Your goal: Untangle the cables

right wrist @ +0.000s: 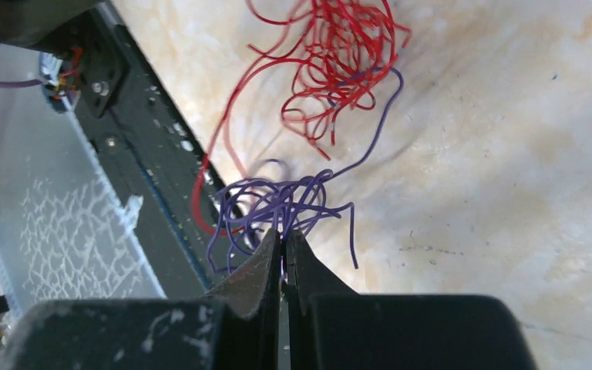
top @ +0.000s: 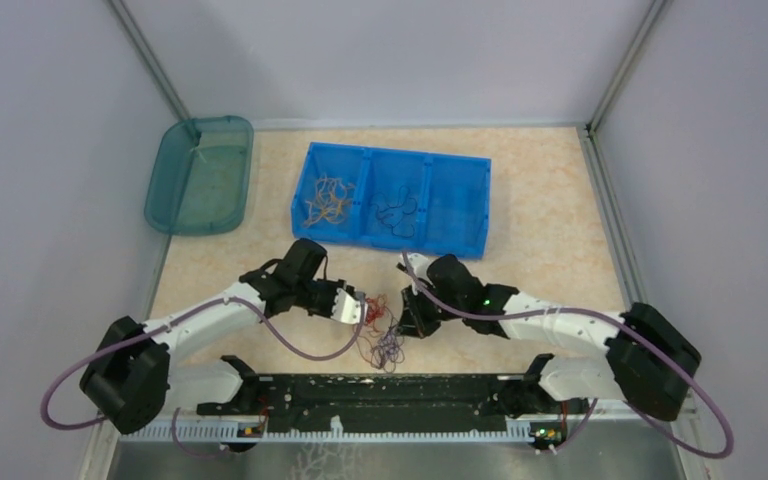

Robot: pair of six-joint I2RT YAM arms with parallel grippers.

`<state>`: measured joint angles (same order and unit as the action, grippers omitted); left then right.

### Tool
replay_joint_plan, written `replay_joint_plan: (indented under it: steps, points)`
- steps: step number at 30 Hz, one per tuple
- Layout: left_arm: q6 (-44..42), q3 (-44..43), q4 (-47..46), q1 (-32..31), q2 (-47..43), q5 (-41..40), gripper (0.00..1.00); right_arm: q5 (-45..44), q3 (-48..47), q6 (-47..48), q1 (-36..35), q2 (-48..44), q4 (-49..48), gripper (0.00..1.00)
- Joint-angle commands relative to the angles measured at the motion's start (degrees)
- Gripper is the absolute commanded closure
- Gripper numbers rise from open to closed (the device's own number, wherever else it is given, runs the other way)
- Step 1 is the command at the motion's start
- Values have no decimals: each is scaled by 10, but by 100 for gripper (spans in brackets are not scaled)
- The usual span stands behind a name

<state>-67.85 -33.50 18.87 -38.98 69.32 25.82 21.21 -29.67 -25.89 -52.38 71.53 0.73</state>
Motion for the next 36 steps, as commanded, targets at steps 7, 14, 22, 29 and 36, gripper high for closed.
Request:
replay_joint_plan:
  steps: [7,14,22,29,36]
  points:
    - [-36,0,75,85,-64,-16,71,-7,-107,80,19,-185,123,100]
    - [-63,-77,209,121,-140,69,38,-8,-167,122,21,-206,117,100]
    - [-40,-206,344,123,-191,179,19,46,-174,174,21,-187,43,100]
    - [37,-273,301,122,-144,267,26,90,-176,216,21,-130,-9,100]
    - [124,-273,194,90,-97,275,51,114,-196,229,20,-91,-33,100]
